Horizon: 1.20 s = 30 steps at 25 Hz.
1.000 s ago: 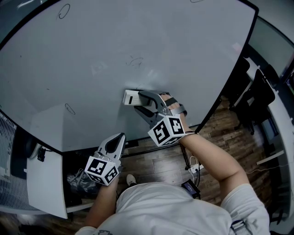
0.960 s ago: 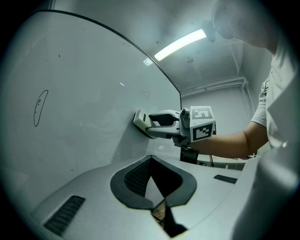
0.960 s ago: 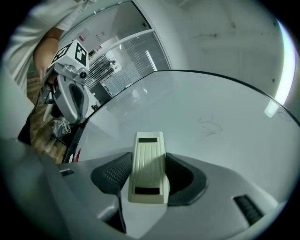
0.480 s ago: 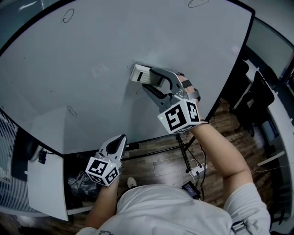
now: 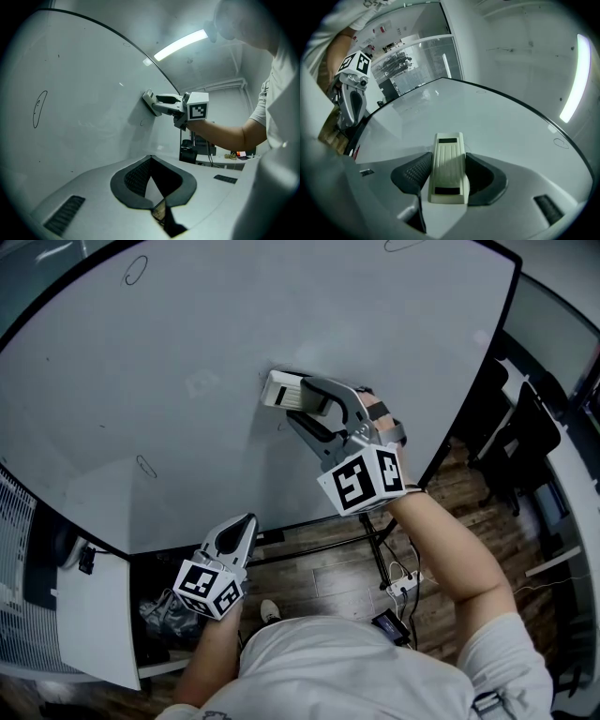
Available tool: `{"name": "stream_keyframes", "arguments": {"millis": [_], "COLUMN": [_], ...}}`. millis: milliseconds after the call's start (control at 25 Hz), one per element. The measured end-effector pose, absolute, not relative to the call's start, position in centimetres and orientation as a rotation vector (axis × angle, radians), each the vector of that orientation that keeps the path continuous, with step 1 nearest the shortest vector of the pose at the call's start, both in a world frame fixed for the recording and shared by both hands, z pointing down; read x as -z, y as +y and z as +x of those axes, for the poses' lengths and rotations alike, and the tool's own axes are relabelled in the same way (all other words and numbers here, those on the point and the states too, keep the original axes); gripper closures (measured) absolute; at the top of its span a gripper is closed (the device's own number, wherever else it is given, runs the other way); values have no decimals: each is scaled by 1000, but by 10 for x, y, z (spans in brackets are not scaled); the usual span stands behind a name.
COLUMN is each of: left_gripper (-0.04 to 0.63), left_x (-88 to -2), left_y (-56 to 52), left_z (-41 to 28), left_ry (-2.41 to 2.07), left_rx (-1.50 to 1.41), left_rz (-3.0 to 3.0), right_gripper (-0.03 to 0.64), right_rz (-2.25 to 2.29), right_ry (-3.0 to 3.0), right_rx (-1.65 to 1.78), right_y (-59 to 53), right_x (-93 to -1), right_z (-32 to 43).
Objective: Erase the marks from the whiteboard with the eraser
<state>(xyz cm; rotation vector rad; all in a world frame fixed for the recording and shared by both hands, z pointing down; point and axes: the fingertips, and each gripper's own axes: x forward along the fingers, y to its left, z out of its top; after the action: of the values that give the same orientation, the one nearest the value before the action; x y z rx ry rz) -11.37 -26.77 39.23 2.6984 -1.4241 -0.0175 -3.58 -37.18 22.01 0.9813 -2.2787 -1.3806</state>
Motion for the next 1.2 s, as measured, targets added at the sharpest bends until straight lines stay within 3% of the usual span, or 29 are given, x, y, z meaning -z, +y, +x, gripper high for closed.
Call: {"name": "stream_keyframes", "arguments": {"millis": [720, 1200], "left_gripper": [589, 589], "left_x": [-404, -396], "left_y": [-268, -265], "left_z": [-122, -121], "left_ry": [-1432, -1419], "left_rx": [1, 22], "left_rz": [2667, 2691], "right_gripper": [380, 380], "right_rz": [687, 780], "right_ry": [-2288, -2277], "right_rx": [1202, 1316], "right_y": [-364, -368], "right_x": [-372, -301], "right_z": [-79, -64]}}
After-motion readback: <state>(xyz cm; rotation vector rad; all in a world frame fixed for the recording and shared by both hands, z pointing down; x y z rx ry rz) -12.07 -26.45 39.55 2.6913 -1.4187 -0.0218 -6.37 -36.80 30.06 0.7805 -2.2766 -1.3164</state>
